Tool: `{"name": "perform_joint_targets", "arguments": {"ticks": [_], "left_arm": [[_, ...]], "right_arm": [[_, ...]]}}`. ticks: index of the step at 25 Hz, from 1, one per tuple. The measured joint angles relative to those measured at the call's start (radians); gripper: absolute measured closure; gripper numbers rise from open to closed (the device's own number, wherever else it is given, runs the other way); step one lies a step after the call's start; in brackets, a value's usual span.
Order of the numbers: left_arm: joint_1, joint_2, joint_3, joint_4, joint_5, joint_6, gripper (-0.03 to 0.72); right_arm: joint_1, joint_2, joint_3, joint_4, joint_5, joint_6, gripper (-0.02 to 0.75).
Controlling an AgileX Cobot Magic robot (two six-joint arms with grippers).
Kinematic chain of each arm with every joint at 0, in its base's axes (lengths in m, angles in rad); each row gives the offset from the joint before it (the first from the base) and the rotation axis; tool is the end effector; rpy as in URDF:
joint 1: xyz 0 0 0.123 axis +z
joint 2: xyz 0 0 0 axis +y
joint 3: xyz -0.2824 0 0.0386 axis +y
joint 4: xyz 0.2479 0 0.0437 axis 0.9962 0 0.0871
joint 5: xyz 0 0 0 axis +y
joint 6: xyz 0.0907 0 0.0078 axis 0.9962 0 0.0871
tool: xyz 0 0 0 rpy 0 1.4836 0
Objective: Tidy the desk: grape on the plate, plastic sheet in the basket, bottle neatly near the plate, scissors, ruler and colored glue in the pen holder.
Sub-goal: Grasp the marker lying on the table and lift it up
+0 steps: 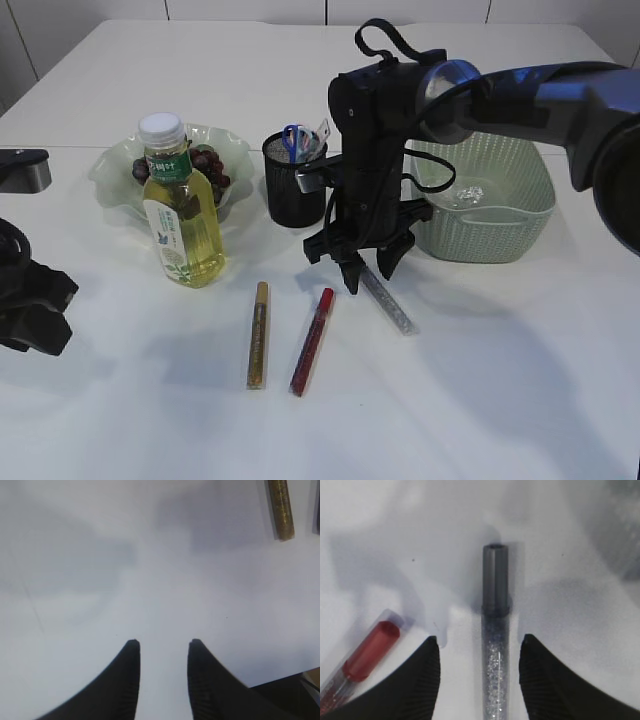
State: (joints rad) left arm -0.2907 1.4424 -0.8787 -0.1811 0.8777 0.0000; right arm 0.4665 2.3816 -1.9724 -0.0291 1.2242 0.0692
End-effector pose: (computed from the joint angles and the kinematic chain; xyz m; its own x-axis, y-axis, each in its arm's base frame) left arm 0.2407 -0.0852 0.2246 -0.9641 0.1683 -0.2056 0.2028 0.9661 -0.1600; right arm 0.4283 0.2129 0.1401 -0.9179 -0.3959 -0.0263 -0.3953 0.9182 -0.0258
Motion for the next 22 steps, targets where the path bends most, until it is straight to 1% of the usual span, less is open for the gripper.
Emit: {"name": "perform_joint_targets", "arguments": {"ticks": [13,22], "left_arm": [[0.000,0.000,0.000,0.002,-0.021,0.000,0.449],[0.000,0.000,0.000,0.002,-0.023,0.000,0.449]], "right_arm": [[0.000,0.000,0.000,-0.001,-0.002,0.002,0.336],[0.000,0.008,0.000,-0.013,-0.002,0.000,0.351]]}}
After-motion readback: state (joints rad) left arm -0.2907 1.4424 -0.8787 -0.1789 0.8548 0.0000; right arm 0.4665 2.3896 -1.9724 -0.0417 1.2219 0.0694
